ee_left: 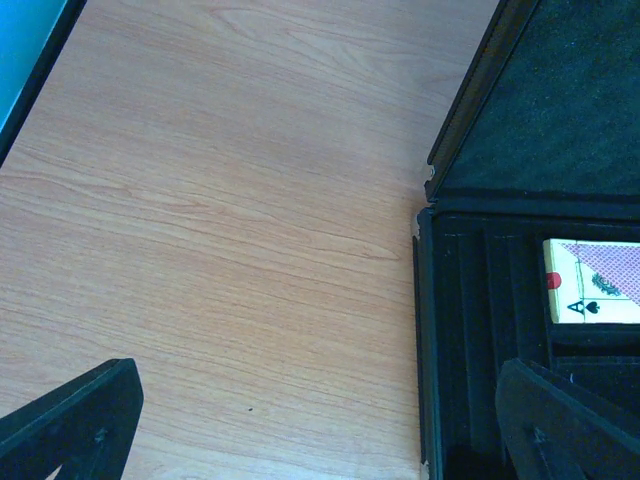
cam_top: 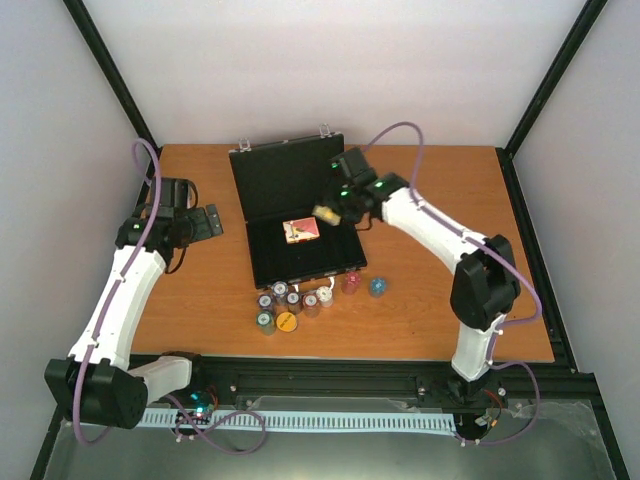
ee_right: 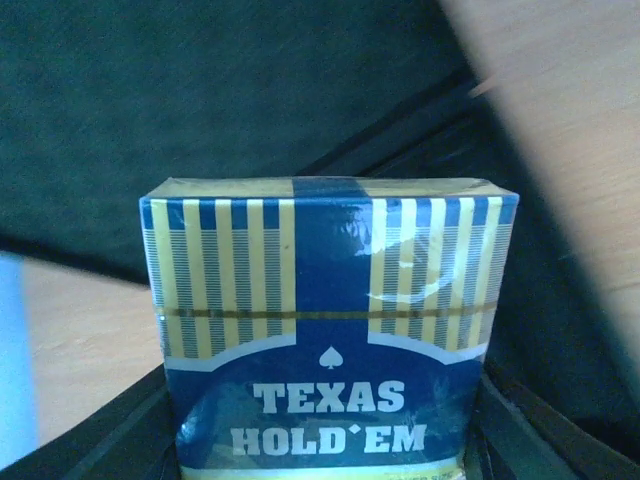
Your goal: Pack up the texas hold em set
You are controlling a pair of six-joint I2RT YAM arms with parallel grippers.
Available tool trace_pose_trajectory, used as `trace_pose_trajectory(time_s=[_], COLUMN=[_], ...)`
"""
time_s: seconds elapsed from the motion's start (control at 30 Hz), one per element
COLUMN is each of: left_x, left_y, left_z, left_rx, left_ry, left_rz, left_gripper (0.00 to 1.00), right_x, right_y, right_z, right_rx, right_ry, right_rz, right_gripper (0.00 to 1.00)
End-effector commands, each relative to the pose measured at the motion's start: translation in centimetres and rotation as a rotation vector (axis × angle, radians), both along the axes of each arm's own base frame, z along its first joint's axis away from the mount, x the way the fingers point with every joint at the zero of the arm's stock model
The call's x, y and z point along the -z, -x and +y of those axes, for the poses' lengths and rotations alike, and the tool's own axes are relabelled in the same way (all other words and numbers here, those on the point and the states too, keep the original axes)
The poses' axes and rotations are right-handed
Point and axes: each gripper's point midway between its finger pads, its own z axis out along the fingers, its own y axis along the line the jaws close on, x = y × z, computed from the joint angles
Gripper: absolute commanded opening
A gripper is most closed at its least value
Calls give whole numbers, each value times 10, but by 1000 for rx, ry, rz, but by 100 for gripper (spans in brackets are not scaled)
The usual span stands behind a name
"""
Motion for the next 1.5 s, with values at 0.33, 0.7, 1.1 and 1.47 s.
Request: trace_pose_trajectory(time_s=[0.33, 0.7, 1.1, 1.47], left_x=[-23, -16, -12, -13], left_y=[15, 28, 27, 28], left_z=[-9, -8, -7, -6], left_rx=[27, 29, 28, 27], left_ry=[60, 60, 54, 47], left_rz=[-66, -57, -48, -47], left_gripper=[100, 100, 100, 100], right_x=[34, 80, 123, 114], right_y=[29, 34, 63, 60], right_z=[105, 112, 102, 102], right_rx=[272, 394, 426, 397], right_ry=[-293, -301, -260, -244], right_rz=[85, 185, 322, 309], right_gripper=[20, 20, 47, 82])
